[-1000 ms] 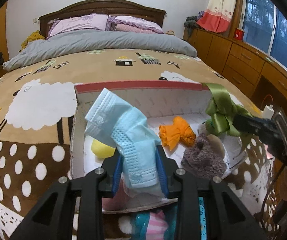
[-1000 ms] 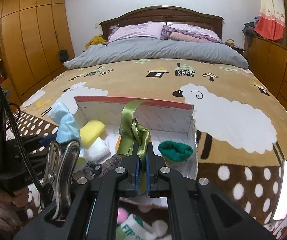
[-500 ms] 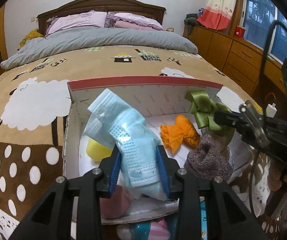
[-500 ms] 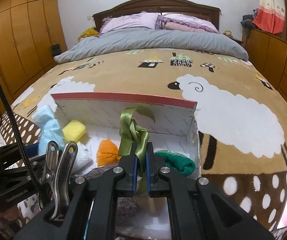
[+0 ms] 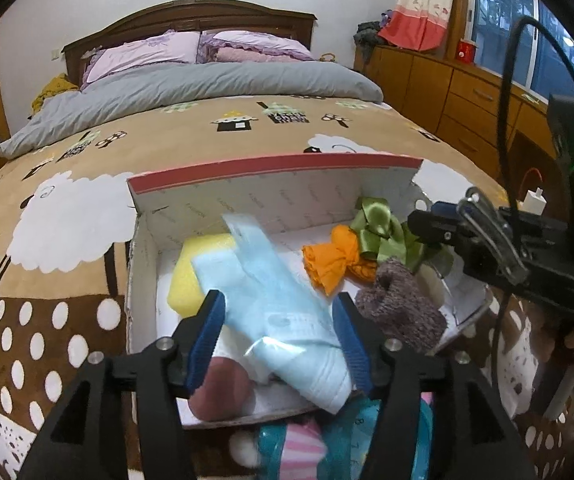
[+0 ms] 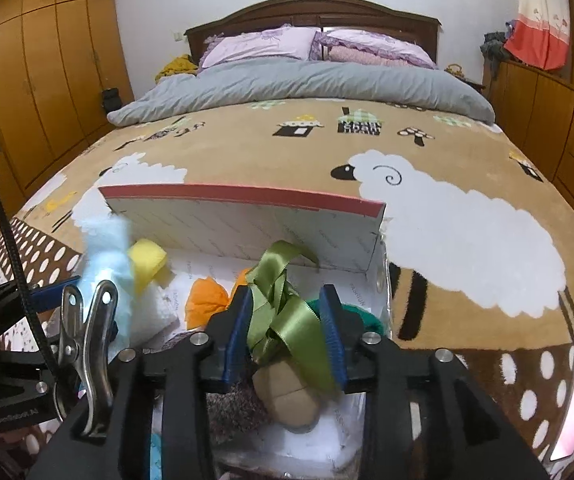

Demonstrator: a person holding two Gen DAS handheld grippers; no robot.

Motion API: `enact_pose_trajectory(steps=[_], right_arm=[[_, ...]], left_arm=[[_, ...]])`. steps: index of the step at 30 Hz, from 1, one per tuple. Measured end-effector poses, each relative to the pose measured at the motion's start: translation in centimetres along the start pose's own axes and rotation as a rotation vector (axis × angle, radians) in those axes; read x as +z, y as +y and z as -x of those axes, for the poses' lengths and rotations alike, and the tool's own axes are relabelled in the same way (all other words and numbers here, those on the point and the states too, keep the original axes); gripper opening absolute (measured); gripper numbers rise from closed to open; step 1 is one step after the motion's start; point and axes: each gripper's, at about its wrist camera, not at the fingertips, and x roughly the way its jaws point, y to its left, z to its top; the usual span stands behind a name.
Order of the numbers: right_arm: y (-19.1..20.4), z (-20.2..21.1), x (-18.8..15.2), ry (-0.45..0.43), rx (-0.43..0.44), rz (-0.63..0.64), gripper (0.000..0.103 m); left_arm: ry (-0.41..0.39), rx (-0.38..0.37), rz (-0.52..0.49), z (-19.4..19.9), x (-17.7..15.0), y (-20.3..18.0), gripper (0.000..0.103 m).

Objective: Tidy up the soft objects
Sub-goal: 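Move both tools back toward the remaining items beside the clock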

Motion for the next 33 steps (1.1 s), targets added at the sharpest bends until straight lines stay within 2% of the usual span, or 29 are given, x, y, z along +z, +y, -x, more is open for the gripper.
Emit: enact_pose_trajectory(steps=[6, 18, 33], right_arm=[[-0.3, 2.1, -0.3, -0.026, 0.019, -0.020, 0.041], [-0.1, 6.6, -2.6, -0.050, 0.046, -0.018, 0.041], [1.4, 9.1, -8.0, -0.003, 0.075, 0.025, 0.041]], left_arm=[[-0.007, -0.010, 0.014, 1.6, -0.2, -0.1, 0.059], [-0.017, -0.008, 0.022, 3.7, -1.0, -0.5, 0.060], [-0.008, -0.027, 0.064, 6.3, -4.1, -1.2, 0.060]])
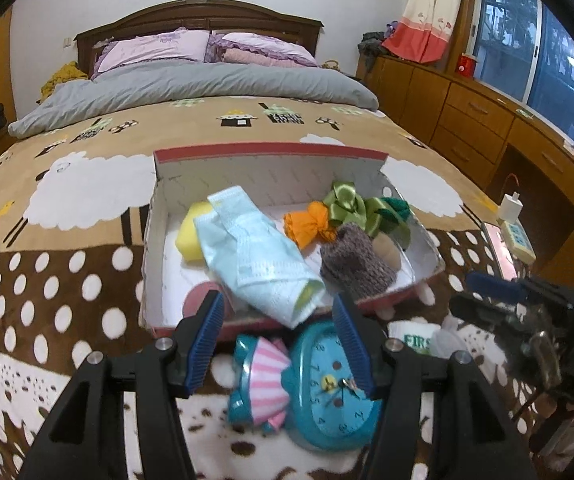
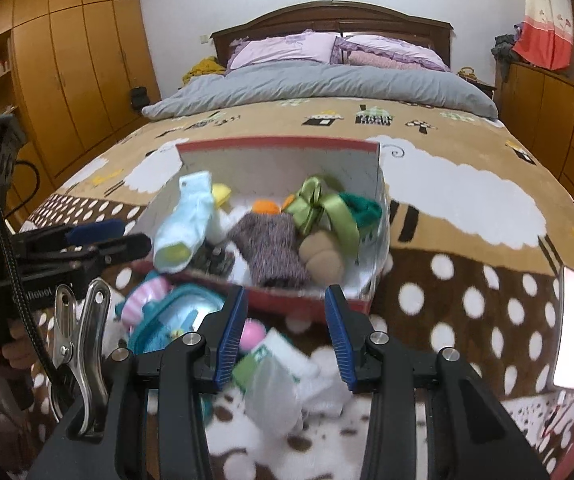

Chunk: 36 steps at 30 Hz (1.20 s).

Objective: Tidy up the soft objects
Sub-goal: 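Move both tools back toward the remaining items beside the clock, then grasp the white mesh pouf with the right gripper while the left gripper grasps the FIRST wristband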

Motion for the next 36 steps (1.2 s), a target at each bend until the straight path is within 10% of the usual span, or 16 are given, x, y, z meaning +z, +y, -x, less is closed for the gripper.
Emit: enact_pose_trajectory(steps=[28, 36], right_arm=[[-2.0, -1.9, -7.3, 0.124, -0.063, -0.157, 0.043], [-1.7, -0.6, -7.3, 0.065, 0.004, -0.141, 0.008]], left_arm=[[0.026, -0.040, -0.028, 1.7, -3.6, -3.4, 0.060], [0.061, -0.061, -0.045, 0.9, -4.0, -4.7, 0.060]])
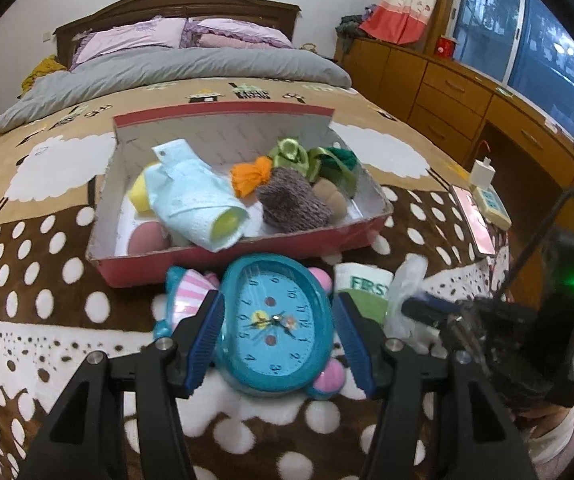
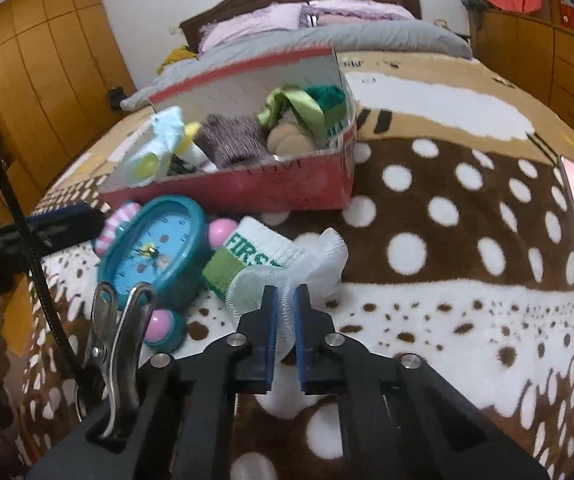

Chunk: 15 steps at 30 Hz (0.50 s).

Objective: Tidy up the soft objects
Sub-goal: 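Grasp the white mesh pouf with the right gripper while the left gripper grasps the FIRST wristband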

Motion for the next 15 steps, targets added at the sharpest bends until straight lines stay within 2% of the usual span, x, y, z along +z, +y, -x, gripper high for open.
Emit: enact_pose_trajectory(steps=[7, 15], right_arm=[[-0.3, 3.1, 0.6, -0.088, -0.045, 0.053, 0.008], [-3.3, 4.3, 0.7, -0.087, -0.073, 0.020, 0.008]], left_arm=[[0.035, -0.018, -0.068, -1.3, -0.1, -3.2, 0.060], [0.092, -0.032, -0.142, -4.4, -0.1, -7.2, 0.059]])
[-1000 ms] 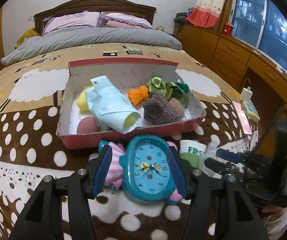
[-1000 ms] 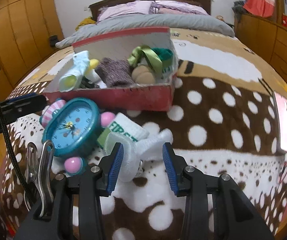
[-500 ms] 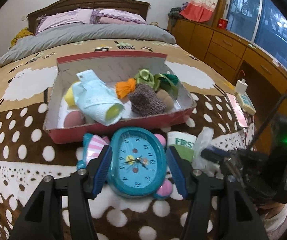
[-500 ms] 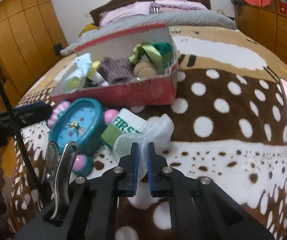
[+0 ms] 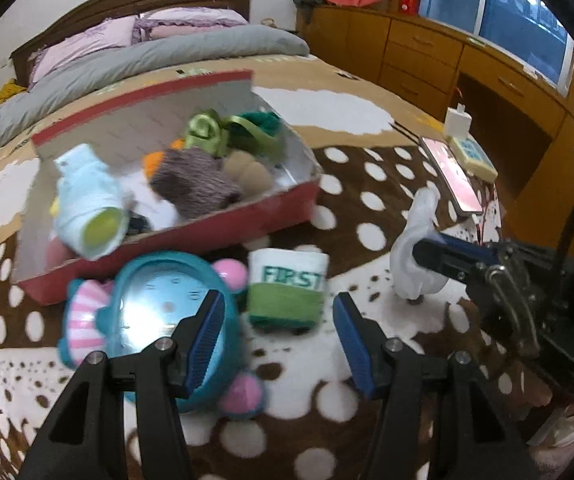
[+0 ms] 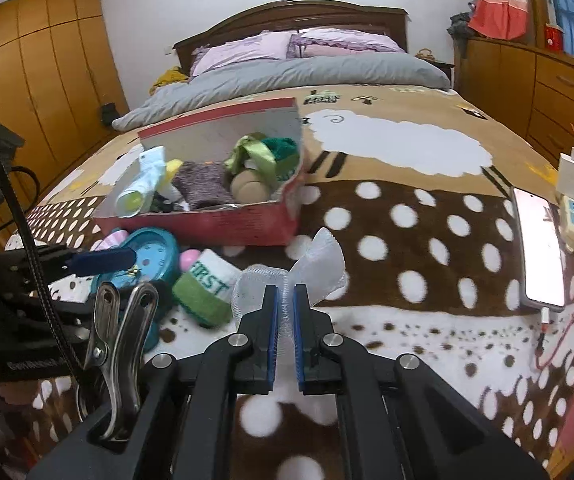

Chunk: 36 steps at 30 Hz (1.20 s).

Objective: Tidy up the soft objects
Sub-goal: 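Grasp the white mesh pouf with the right gripper while the left gripper grasps the FIRST wristband, then carry the FIRST wristband and white mesh pouf into the pink box and release both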

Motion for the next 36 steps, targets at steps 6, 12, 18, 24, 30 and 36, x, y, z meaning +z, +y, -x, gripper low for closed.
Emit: enact_pose_trajectory(steps=[6, 12, 18, 24, 30, 36], right_arm=[[-1.5, 0.2, -0.3, -0.006, 0.008, -0.021, 0.008], [-2.1, 0.1, -0.7, -0.011, 0.028, -0.038, 0.008], [-2.6, -0.5, -1.0, 0.000, 0.035, -0.056, 0.008], [-2.4, -0.5, -0.9, -0.001, 0.047, -0.051, 0.008], [-2.0, -0.4, -0.8, 0.004, 0.038, -0.041, 0.008], [-1.2, -0.1, -0.7, 0.006, 0.032, -0.029, 0.008]], left_arm=[[0.038, 0.020, -0.047, -2.4, 0.2, -2.2, 0.059], [0.024, 0.126, -0.085, -4.1, 0.3, -3.2, 0.056], [0.015, 0.196, -0.101, -5.3, 0.2, -3.3, 0.039], [-0.005, 0.141, -0.057, -4.2, 0.1, -2.3, 0.032], [0.003, 0.049, 0.008, -2.8, -0.2, -1.3, 0.030], [-0.010, -0.002, 0.028, -1.3, -0.6, -1.2, 0.029]])
